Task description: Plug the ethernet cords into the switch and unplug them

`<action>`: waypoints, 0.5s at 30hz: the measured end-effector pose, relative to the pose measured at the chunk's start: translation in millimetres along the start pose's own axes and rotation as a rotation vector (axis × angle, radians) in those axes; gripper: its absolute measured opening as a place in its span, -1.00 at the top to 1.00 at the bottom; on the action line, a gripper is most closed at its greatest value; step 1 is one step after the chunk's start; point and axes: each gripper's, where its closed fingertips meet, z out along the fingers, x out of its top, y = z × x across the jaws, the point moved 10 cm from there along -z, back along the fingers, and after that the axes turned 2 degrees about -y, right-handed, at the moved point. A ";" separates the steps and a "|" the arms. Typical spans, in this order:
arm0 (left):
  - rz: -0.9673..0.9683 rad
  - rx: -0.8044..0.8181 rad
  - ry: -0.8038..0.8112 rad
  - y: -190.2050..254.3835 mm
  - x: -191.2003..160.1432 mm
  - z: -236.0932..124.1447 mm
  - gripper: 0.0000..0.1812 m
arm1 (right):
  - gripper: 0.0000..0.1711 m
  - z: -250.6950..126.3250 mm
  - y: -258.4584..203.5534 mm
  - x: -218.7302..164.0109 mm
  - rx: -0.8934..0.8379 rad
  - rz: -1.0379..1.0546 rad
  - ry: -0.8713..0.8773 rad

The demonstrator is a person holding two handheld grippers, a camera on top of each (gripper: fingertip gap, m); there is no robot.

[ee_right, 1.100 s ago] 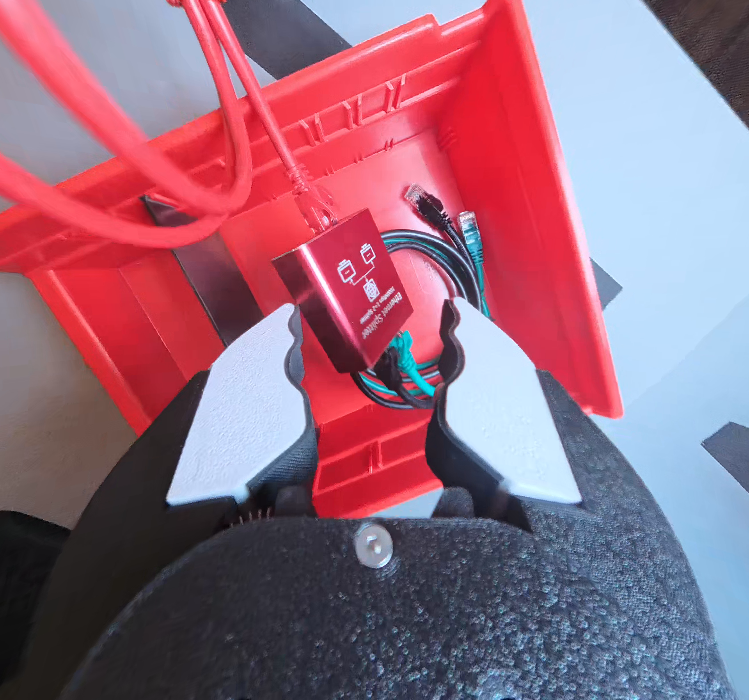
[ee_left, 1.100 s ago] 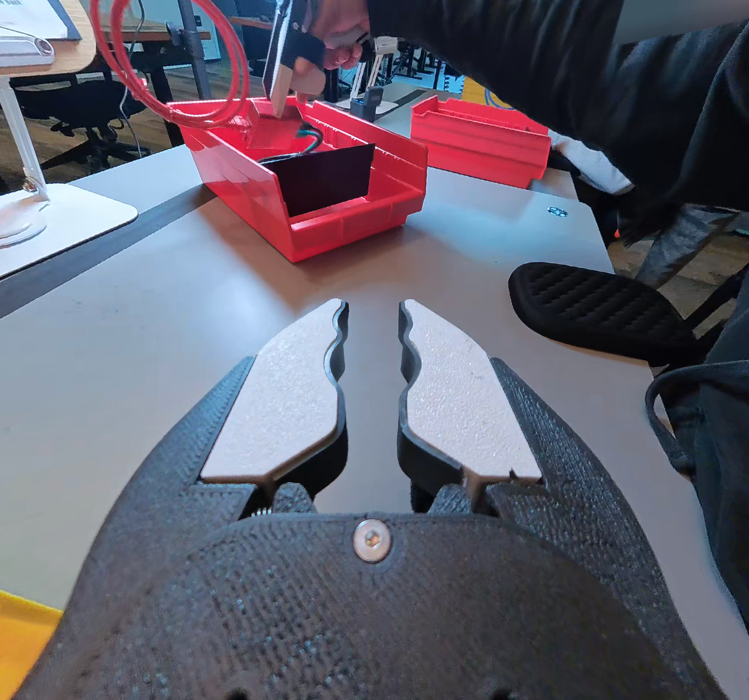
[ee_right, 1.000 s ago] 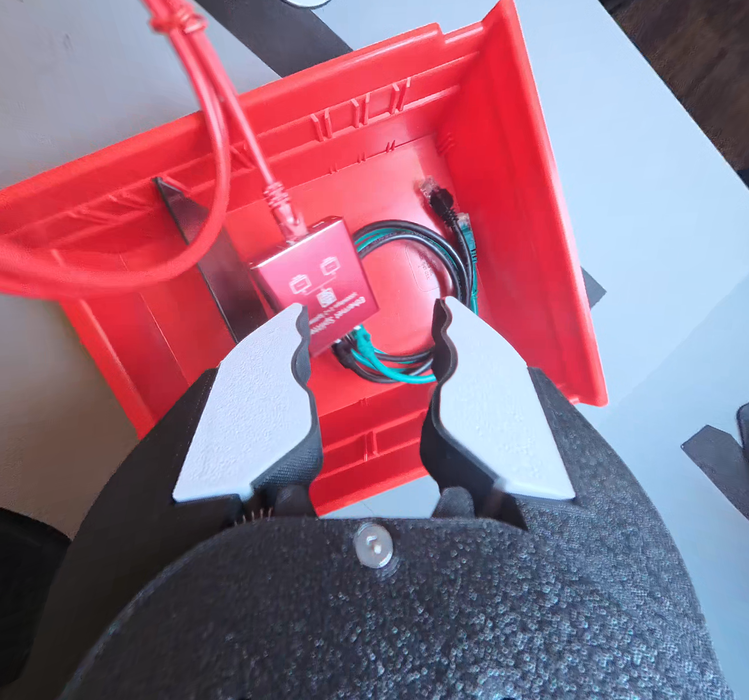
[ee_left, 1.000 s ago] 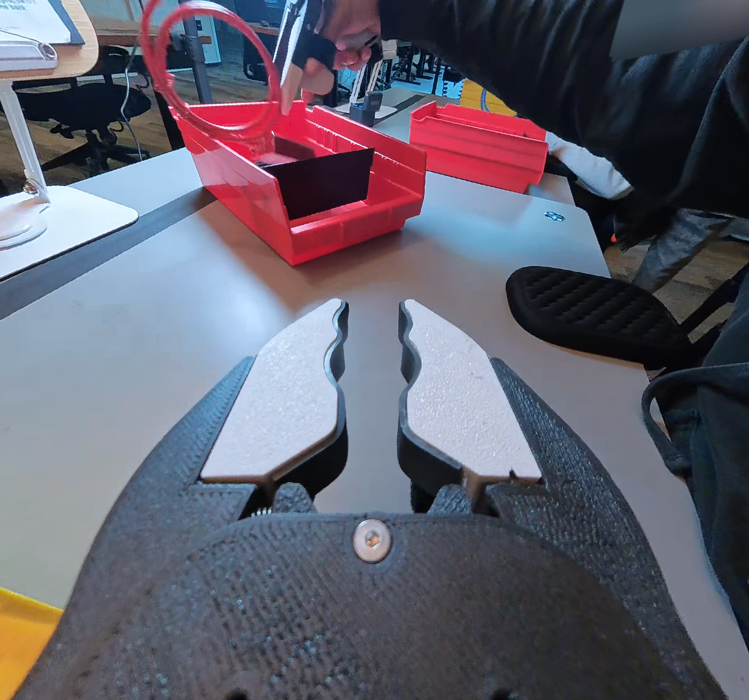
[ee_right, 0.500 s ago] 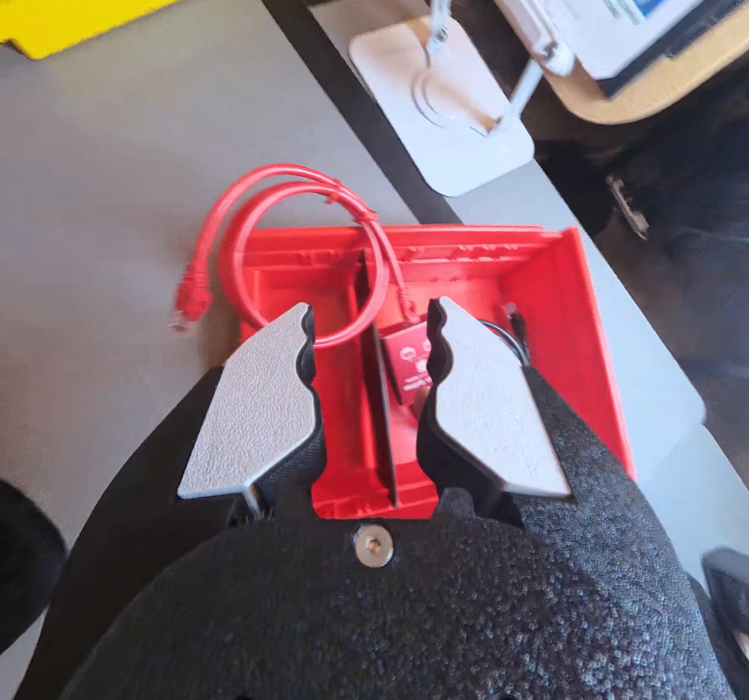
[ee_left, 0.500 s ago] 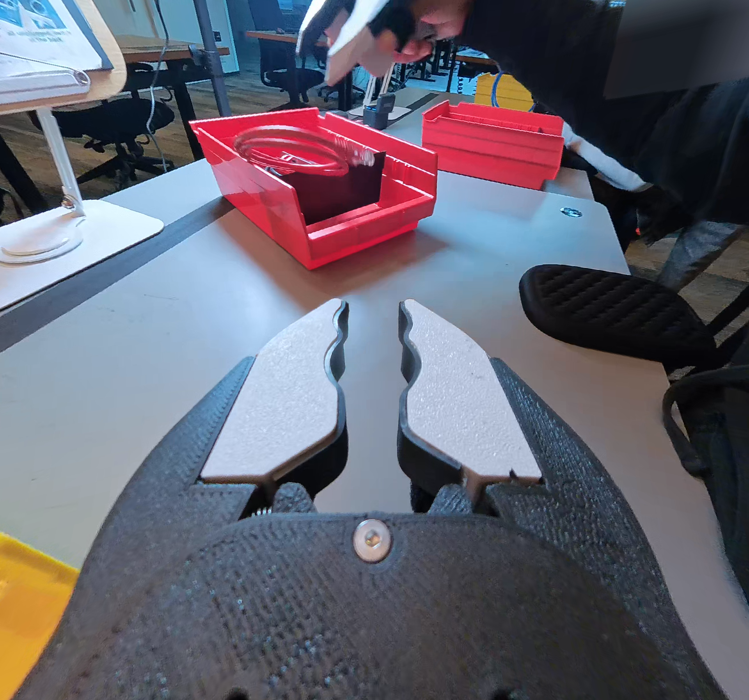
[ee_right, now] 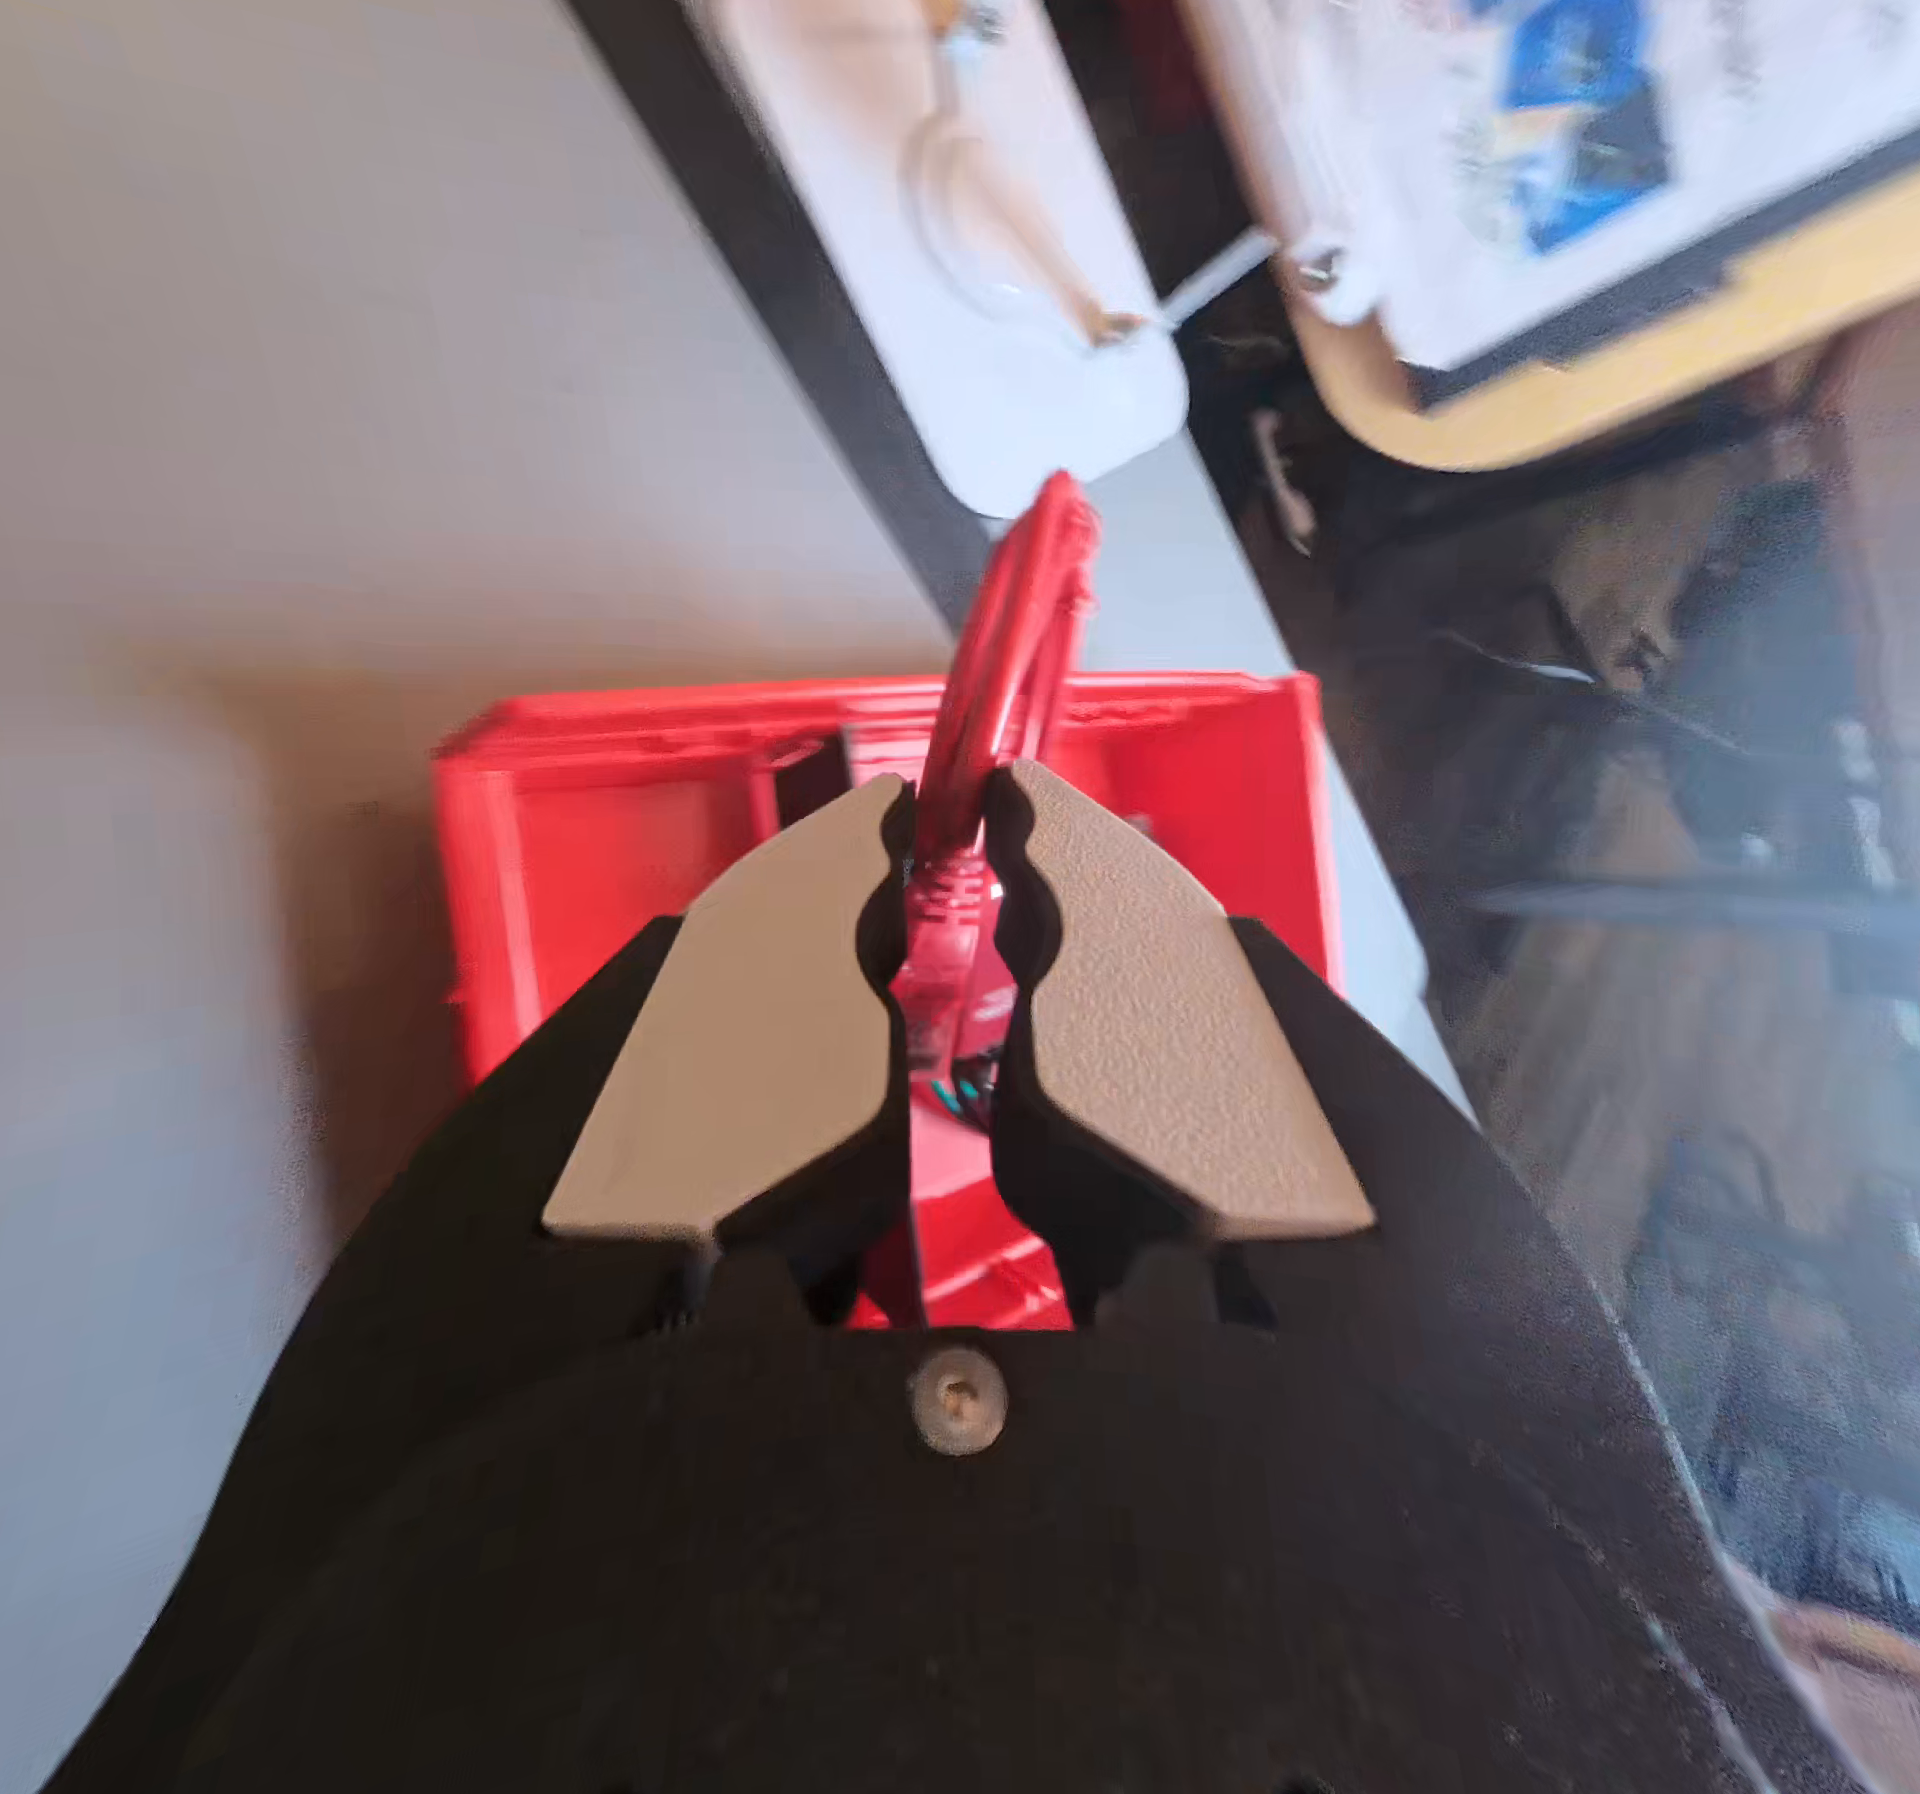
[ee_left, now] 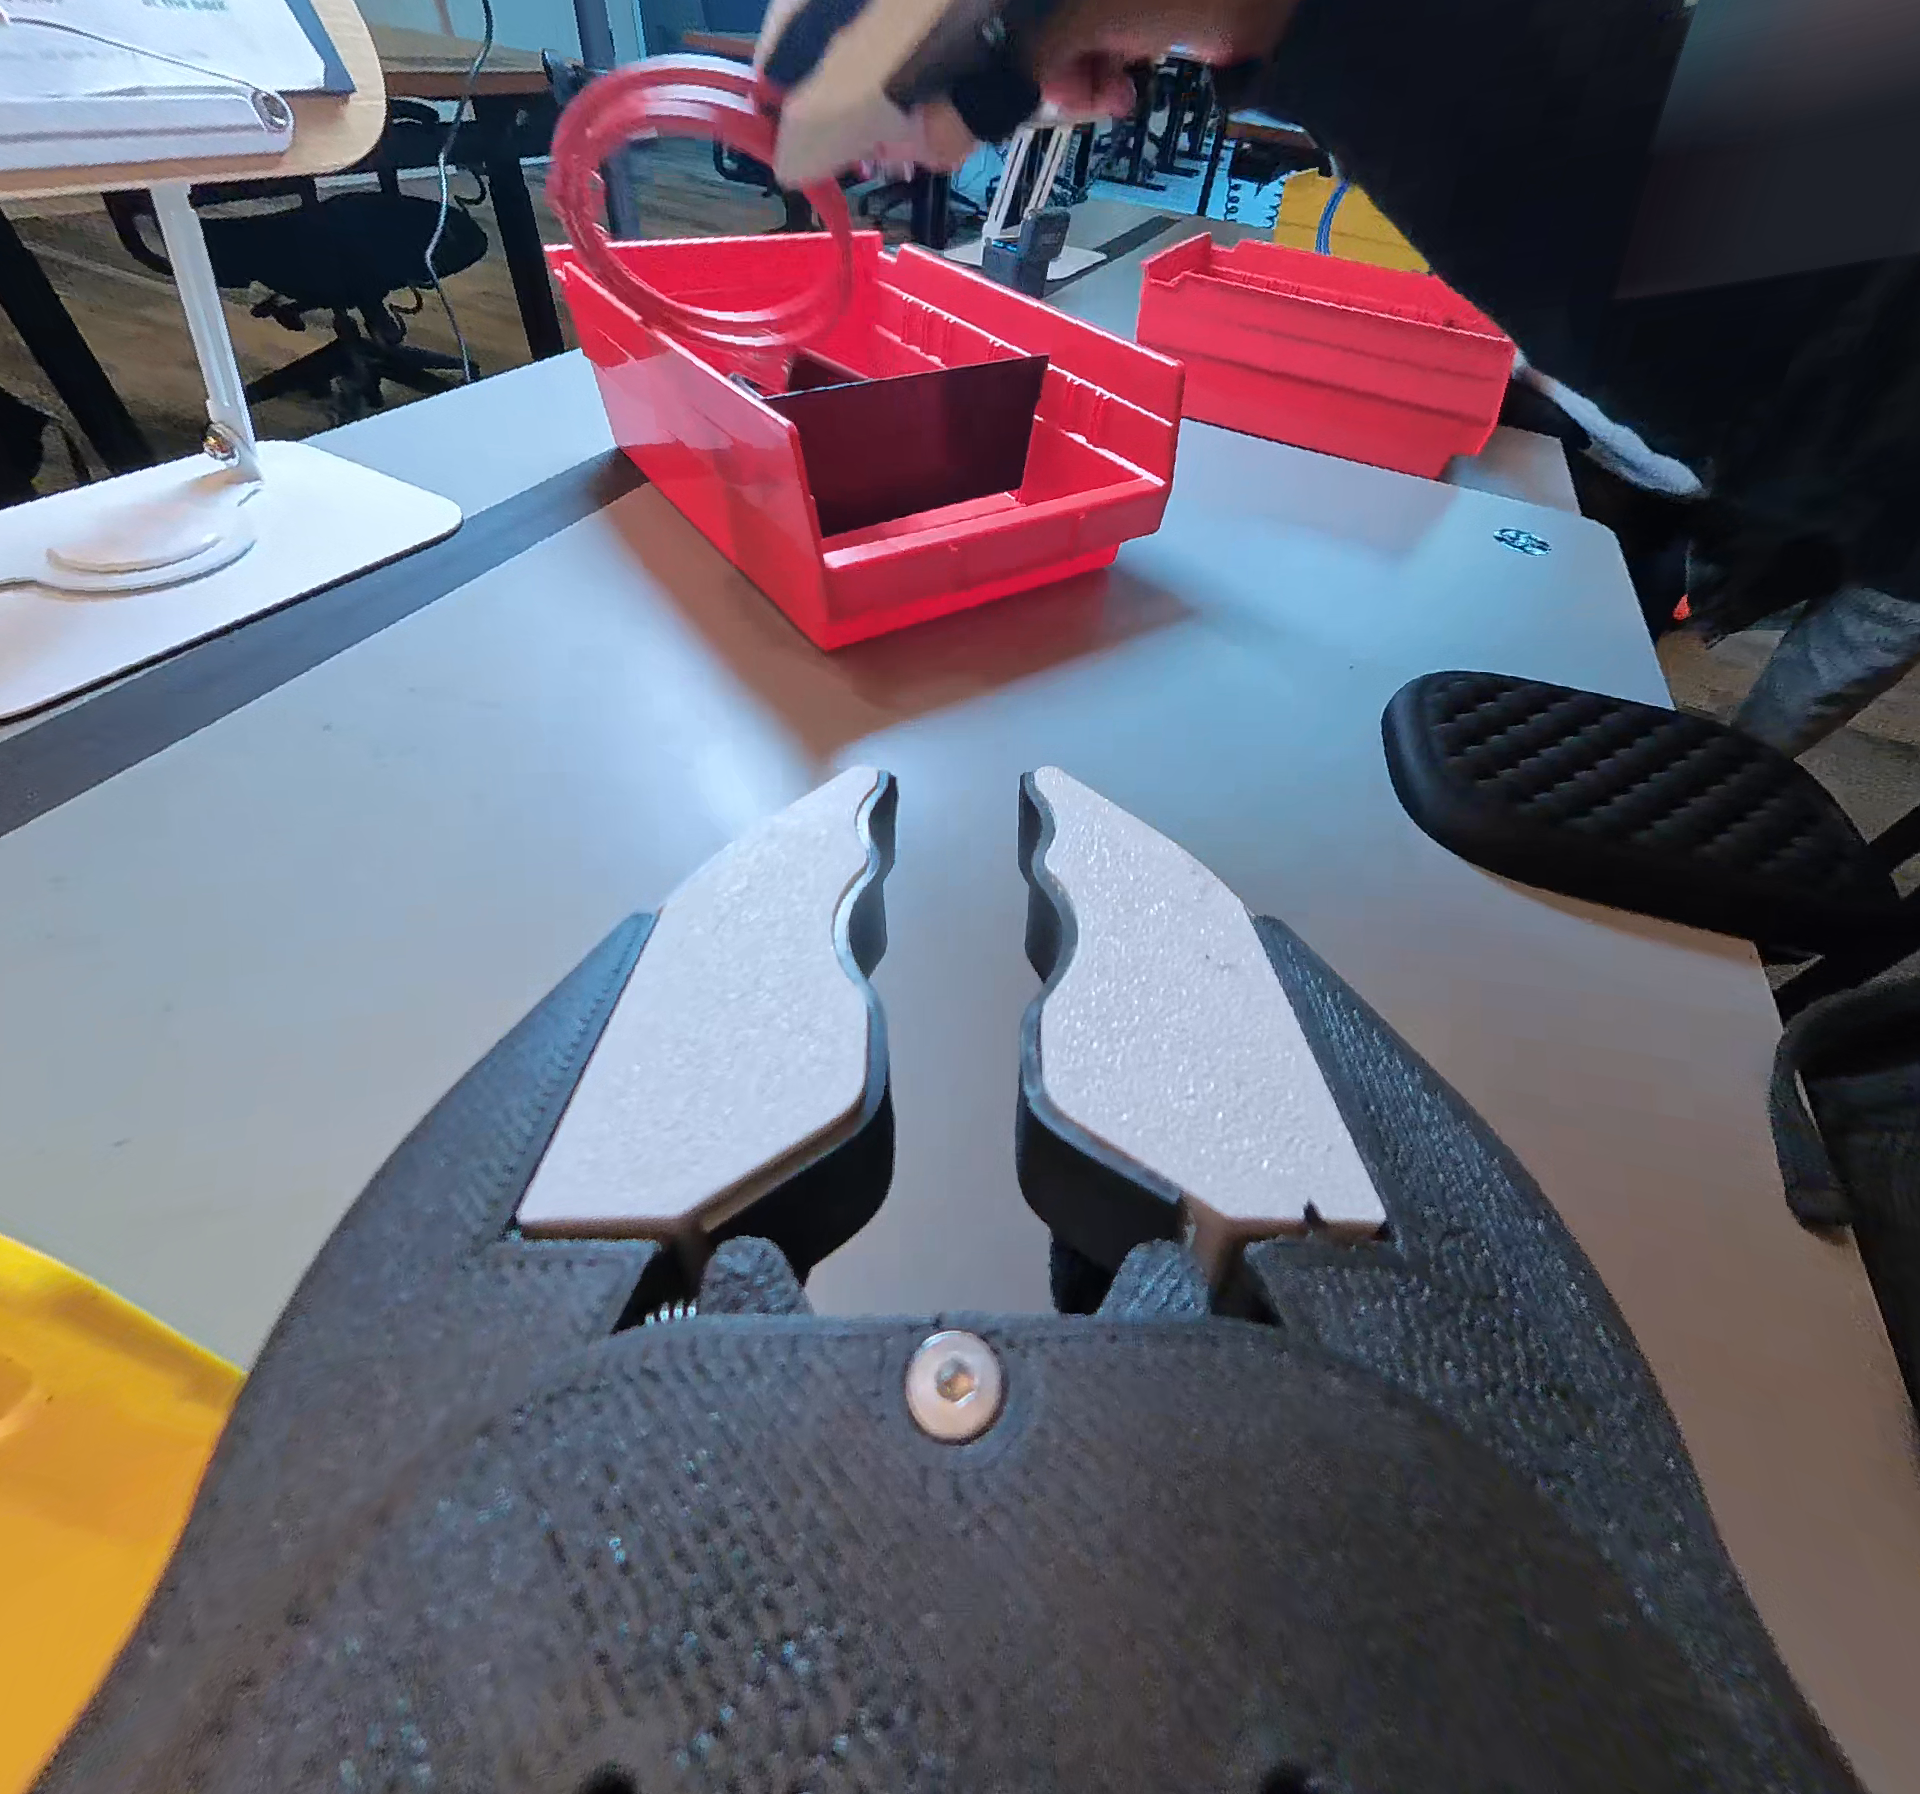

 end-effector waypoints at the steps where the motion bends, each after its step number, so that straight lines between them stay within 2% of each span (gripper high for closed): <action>1: 0.000 -0.001 -0.004 -0.6 -0.5 1.0 0.76 | 0.86 0.9 16.4 -1.9 -0.042 0.041 -0.009; 4: 0.004 -0.006 -0.030 -0.4 -4.5 4.3 0.76 | 0.87 8.8 61.8 -13.2 -0.176 0.164 -0.051; 9: 0.024 -0.007 -0.070 3.0 -9.4 9.1 0.76 | 0.90 40.2 122.5 -58.5 -0.459 0.132 -0.309; 11: 0.035 -0.005 -0.086 4.1 -10.9 10.3 0.76 | 0.90 55.3 137.1 -83.9 -0.454 0.129 -0.415; 15: 0.041 0.003 -0.108 2.9 -13.2 12.2 0.76 | 0.90 83.0 145.0 -123.3 -0.262 0.220 -0.433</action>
